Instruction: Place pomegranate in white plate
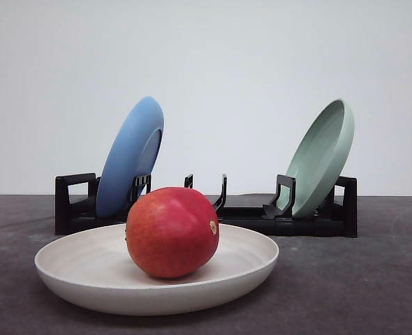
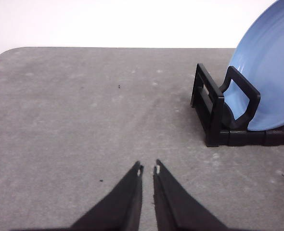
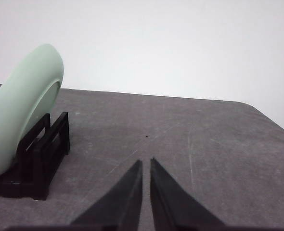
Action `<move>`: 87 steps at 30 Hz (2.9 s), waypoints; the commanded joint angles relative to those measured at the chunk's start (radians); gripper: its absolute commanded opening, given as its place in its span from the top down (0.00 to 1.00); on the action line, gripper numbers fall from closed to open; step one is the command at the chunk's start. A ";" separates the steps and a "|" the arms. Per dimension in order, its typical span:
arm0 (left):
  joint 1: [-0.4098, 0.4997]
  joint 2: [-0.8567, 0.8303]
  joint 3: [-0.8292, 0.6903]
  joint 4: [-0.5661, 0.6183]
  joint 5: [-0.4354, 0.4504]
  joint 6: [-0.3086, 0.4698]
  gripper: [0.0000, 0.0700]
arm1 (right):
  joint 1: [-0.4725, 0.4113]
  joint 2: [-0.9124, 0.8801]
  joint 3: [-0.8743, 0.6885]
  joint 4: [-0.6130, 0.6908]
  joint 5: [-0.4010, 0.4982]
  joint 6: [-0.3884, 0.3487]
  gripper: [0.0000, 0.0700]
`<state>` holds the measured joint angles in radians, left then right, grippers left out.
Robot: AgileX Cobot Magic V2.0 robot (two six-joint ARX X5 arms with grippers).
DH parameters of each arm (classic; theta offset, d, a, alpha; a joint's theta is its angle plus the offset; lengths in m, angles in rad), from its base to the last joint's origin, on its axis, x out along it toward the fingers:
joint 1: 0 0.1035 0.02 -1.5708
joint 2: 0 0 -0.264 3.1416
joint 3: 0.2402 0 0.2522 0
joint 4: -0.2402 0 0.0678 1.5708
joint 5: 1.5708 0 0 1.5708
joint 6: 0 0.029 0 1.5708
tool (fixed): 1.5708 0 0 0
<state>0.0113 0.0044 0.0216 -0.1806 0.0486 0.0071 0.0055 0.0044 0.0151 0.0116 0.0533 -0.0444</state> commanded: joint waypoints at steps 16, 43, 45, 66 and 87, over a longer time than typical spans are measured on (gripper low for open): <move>0.002 -0.001 -0.010 -0.005 -0.001 0.004 0.96 | 0.000 -0.001 -0.004 0.011 0.000 0.014 0.97; 0.002 -0.001 -0.010 -0.005 -0.001 0.004 0.96 | 0.000 -0.001 -0.005 0.011 0.000 0.014 0.97; 0.002 -0.001 -0.010 -0.005 -0.001 0.004 0.96 | 0.000 -0.001 -0.004 0.011 0.000 0.014 0.97; 0.002 -0.001 -0.010 -0.005 -0.001 0.004 0.96 | 0.000 -0.001 -0.004 0.011 0.000 0.014 0.97; 0.002 -0.001 -0.010 -0.005 -0.001 0.004 0.96 | 0.000 -0.001 -0.004 0.011 0.000 0.014 0.97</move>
<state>0.0113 0.0044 0.0216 -0.1806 0.0486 0.0074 0.0055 0.0044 0.0151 0.0116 0.0533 -0.0441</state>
